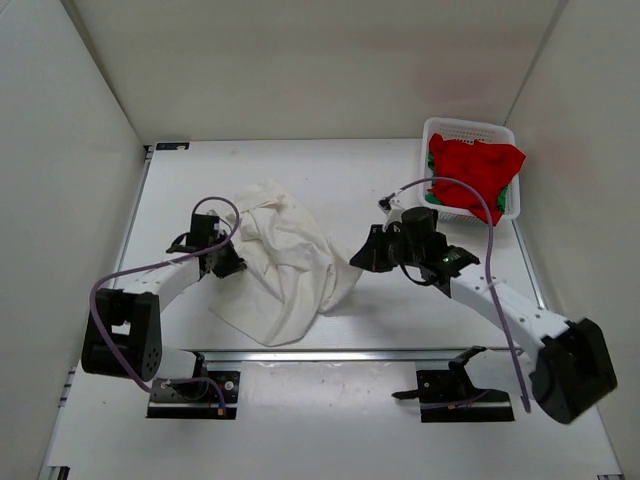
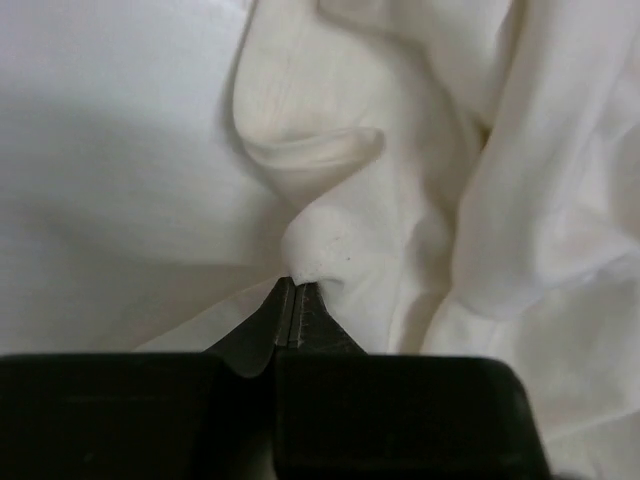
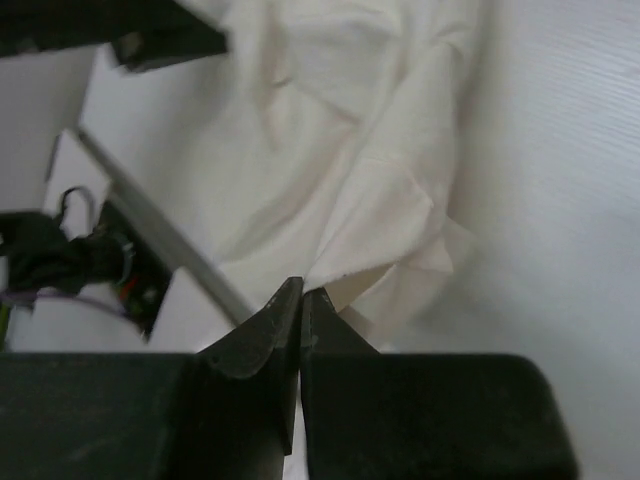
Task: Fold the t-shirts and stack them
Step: Flatten out the tshirt
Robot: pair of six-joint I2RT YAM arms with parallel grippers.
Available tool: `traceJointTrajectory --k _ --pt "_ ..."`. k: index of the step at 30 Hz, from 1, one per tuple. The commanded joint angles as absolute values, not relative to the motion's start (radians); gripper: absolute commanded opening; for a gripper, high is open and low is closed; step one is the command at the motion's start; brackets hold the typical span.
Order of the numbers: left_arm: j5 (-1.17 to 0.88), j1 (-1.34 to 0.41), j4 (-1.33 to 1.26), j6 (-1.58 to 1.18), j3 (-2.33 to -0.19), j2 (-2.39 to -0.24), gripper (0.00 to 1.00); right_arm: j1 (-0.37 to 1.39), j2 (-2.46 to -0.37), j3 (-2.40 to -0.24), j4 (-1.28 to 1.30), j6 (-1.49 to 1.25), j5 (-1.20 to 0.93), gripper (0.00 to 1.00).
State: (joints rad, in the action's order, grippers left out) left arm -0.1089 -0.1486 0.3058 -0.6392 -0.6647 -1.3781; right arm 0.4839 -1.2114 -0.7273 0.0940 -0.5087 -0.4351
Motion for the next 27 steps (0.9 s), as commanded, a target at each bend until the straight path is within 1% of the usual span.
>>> traceJointTrajectory --k 1,4,7,8,9,11,12,15,18,19,20,23,24,27 --pt "-0.132 -0.106 0.259 -0.647 -0.726 -1.382 0.0 0.607 -1.08 -0.911 0.383 -0.528 -0.35 0.0" --pt "-0.175 -0.069 0.249 -0.663 -0.73 -1.394 0.0 0.519 -1.098 -1.011 0.468 -0.561 -0.471 0.0" --pt "-0.164 -0.04 0.249 -0.66 -0.745 -1.404 0.0 0.468 -1.129 -0.98 0.402 -0.574 -0.495 0.0" --pt "-0.179 -0.023 0.245 -0.67 -0.742 -1.41 0.0 0.445 -1.173 -0.951 0.358 -0.565 -0.482 0.0" --pt "-0.199 -0.003 0.224 -0.676 -0.742 -1.422 0.0 0.393 -1.204 -0.936 0.324 -0.566 -0.507 0.0" --pt "-0.21 -0.005 0.233 -0.68 -0.762 -1.446 0.0 0.336 -1.331 -0.925 0.27 -0.566 -0.554 0.0" --pt "-0.21 -0.015 0.247 -0.675 -0.775 -1.453 0.0 0.313 -1.383 -0.933 0.253 -0.543 -0.554 0.0" --pt "-0.184 -0.009 0.241 -0.67 -0.762 -1.454 0.03 0.302 -1.443 -0.927 0.253 -0.499 -0.433 0.0" --pt "-0.172 -0.002 0.222 -0.709 -0.742 -1.465 0.02 0.232 -1.523 -0.917 0.195 -0.54 -0.443 0.0" --pt "-0.181 0.039 0.212 -0.715 -0.747 -1.47 0.01 0.218 -1.558 -0.922 0.172 -0.543 -0.451 0.0" --pt "-0.176 0.043 0.206 -0.715 -0.759 -1.476 0.0 0.195 -1.598 -0.942 0.164 -0.557 -0.44 0.0" --pt "-0.134 0.092 0.213 -0.736 -0.824 -1.482 0.0 0.154 -1.679 -1.015 0.17 -0.58 -0.413 0.0" --pt "-0.13 0.106 0.209 -0.759 -0.854 -1.485 0.0 0.132 -1.699 -1.038 0.164 -0.595 -0.435 0.0" --pt "-0.088 0.115 0.258 -0.746 -0.997 -1.508 0.0 0.104 -1.698 -1.075 0.153 -0.626 -0.416 0.0"
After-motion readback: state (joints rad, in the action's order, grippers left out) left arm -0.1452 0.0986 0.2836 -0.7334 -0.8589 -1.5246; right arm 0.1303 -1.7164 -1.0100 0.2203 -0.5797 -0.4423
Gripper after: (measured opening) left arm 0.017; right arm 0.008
